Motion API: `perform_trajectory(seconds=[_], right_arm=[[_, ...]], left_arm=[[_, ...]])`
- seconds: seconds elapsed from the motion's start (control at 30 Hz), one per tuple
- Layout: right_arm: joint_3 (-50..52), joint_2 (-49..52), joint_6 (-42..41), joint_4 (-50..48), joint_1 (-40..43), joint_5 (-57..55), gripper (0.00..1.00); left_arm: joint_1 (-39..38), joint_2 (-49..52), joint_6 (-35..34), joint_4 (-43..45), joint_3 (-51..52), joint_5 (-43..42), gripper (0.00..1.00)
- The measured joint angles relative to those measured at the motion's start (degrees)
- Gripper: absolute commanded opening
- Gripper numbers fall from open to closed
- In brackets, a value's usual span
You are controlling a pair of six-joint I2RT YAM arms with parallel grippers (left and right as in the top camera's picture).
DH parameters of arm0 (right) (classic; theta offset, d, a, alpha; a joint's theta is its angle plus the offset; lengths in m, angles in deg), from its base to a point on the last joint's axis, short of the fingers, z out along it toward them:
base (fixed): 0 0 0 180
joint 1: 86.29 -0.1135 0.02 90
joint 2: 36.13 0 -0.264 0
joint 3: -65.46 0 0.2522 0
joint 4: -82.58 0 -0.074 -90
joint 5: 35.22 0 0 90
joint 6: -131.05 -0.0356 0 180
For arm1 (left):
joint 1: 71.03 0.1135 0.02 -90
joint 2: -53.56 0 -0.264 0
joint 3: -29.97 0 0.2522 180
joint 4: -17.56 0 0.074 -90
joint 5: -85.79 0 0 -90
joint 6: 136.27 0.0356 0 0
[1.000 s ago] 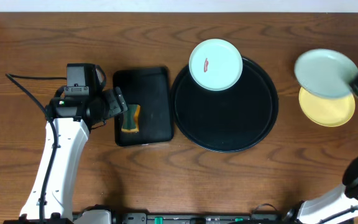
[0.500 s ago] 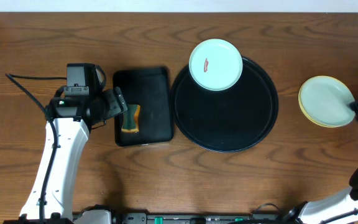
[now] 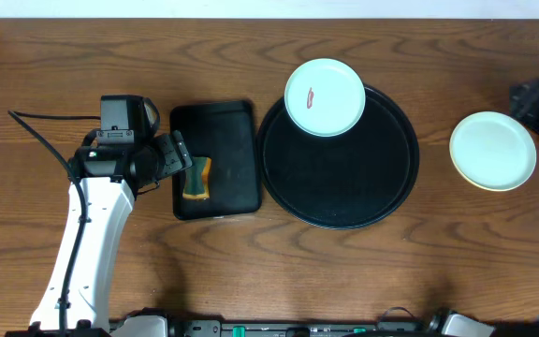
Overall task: Clean dirty plates on tray and stack at the side
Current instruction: 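Move right gripper back to the remaining green plate on round tray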
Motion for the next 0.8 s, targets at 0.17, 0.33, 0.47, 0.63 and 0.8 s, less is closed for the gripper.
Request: perform_trajectory(seconds=[0.17, 0.33, 0.47, 0.63, 0.8], right_arm=[[0.0, -0.5, 3.9, -0.3, -13.4, -0.2, 0.53], [0.0, 4.5, 7.1, -0.7, -25.9, -6.2, 0.53], [0.0, 12.0, 8.2, -4.0, -30.9, -12.6, 0.53], [0.0, 22.9, 8.4, -11.7, -32.1, -16.6, 0.54], [0.0, 30.8, 8.2, -17.3, -32.1, -17.0, 0.53]], left_arm=[[0.0, 0.0, 0.0, 0.0, 0.0, 0.0, 0.84], [0.0, 0.0, 0.0, 0.0, 0.0, 0.0, 0.84], [0.0, 0.0, 0.0, 0.0, 0.0, 0.0, 0.84], [0.0, 0.0, 0.0, 0.0, 0.0, 0.0, 0.84], [0.0, 0.0, 0.0, 0.0, 0.0, 0.0, 0.84]])
